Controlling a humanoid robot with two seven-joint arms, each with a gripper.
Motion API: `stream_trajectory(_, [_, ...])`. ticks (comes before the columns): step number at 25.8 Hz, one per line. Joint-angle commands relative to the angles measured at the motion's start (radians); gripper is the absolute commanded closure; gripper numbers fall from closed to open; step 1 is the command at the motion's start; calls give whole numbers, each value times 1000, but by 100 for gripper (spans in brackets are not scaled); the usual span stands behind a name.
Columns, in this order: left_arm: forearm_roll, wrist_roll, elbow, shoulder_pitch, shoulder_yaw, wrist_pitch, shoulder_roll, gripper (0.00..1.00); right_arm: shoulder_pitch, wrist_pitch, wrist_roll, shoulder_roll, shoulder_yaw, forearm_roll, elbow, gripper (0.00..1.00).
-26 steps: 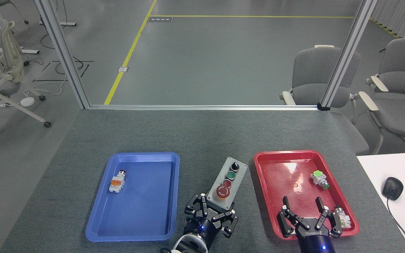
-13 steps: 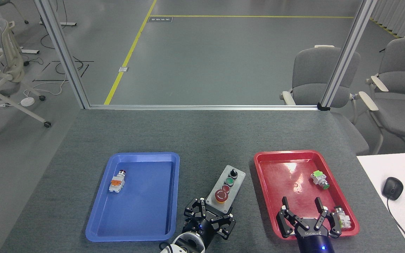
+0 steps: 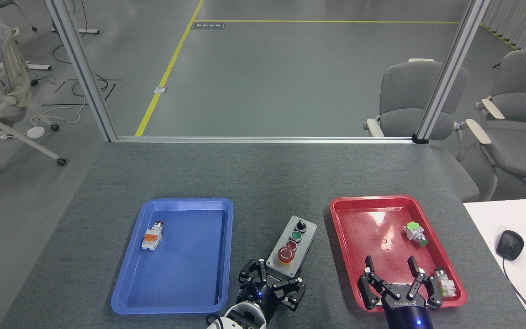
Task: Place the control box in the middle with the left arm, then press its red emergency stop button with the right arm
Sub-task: 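Open the left gripper and release the control box between the trays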
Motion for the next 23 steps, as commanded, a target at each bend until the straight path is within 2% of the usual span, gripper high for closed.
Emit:
stream_trajectory(1, [2, -5, 3, 0, 0, 4, 0, 61, 0, -4, 1, 4, 1, 0, -1, 2])
stream_trajectory(4, [2, -5, 3, 0, 0, 4, 0, 57, 6, -4, 1, 1, 1, 0, 1, 2])
stream_trajectory(5, [2, -5, 3, 0, 0, 4, 0, 52, 6, -4, 1, 1, 1, 0, -1, 2])
stream_trajectory(8, [2, -5, 3, 0, 0, 4, 0, 51, 6, -4, 1, 5, 1, 0, -1, 2])
stream_trajectory(10, [2, -5, 3, 0, 0, 4, 0, 43, 5, -6, 1, 9, 1, 0, 1, 2])
stream_trajectory(14, [2, -5, 3, 0, 0, 4, 0, 39, 5, -7, 1, 12, 2, 2, -1, 2])
stream_trajectory(16, [4, -5, 3, 0, 0, 4, 2, 33, 5, -7, 1, 10, 4, 2, -1, 2])
stream_trajectory(20, [4, -5, 1, 0, 0, 4, 2, 29, 5, -7, 1, 12, 1, 2, 1, 2])
stream_trajectory(23, [4, -7, 3, 0, 0, 4, 2, 23, 5, -7, 1, 13, 1, 2, -1, 2])
